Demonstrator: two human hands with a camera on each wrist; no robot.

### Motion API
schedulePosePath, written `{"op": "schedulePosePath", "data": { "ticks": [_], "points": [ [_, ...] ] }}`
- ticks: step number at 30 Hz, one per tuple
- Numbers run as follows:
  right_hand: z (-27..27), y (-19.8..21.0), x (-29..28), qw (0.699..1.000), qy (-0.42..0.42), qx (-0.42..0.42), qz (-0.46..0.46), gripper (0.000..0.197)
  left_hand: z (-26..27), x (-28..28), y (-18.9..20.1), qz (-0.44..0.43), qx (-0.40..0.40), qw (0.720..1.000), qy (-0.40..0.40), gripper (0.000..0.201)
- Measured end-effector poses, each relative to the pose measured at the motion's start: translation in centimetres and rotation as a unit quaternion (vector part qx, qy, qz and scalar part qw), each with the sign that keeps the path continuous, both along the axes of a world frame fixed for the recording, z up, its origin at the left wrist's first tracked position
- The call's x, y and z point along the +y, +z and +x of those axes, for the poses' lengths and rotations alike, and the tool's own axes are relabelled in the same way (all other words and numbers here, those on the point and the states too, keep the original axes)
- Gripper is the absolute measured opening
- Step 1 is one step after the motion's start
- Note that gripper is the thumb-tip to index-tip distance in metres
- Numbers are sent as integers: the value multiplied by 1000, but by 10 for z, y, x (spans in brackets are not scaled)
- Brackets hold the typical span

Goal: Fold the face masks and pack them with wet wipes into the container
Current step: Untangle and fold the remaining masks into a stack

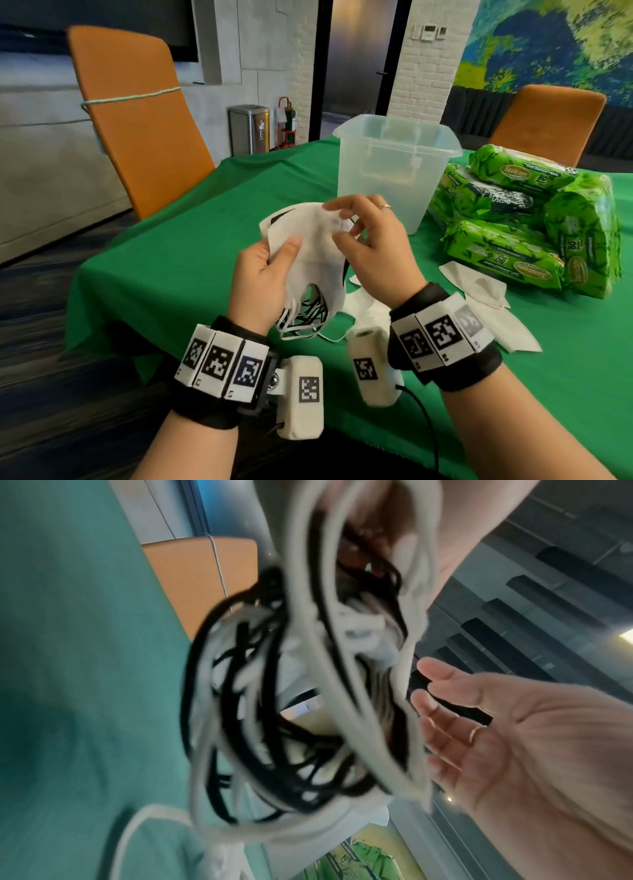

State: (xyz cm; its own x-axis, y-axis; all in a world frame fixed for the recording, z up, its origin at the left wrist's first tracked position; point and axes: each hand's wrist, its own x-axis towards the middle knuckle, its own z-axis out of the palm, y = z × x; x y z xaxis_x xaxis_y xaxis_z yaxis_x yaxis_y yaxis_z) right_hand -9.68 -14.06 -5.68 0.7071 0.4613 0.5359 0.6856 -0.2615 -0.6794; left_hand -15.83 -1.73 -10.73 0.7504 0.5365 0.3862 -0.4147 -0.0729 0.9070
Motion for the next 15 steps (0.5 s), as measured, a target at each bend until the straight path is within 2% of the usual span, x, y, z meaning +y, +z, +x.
{"op": "schedulePosePath", "data": {
  "ticks": [2, 4, 9, 15],
  "points": [
    [7, 2, -1, 997, -13, -33, -66, 33, -2, -1, 2, 19, 6, 1000, -12, 8],
    [10, 4, 0, 995, -14, -30, -96, 30, -3, -1, 3, 33, 6, 999, -23, 15],
    [5, 8, -2, 997, -17, -74, -5, 10, -7, 0, 2, 57, -17, 998, -10, 21],
    [6, 17, -7, 998, 34, -23, -39, 19, -7, -1, -3, 69, -39, 997, 12, 24]
  ]
}}
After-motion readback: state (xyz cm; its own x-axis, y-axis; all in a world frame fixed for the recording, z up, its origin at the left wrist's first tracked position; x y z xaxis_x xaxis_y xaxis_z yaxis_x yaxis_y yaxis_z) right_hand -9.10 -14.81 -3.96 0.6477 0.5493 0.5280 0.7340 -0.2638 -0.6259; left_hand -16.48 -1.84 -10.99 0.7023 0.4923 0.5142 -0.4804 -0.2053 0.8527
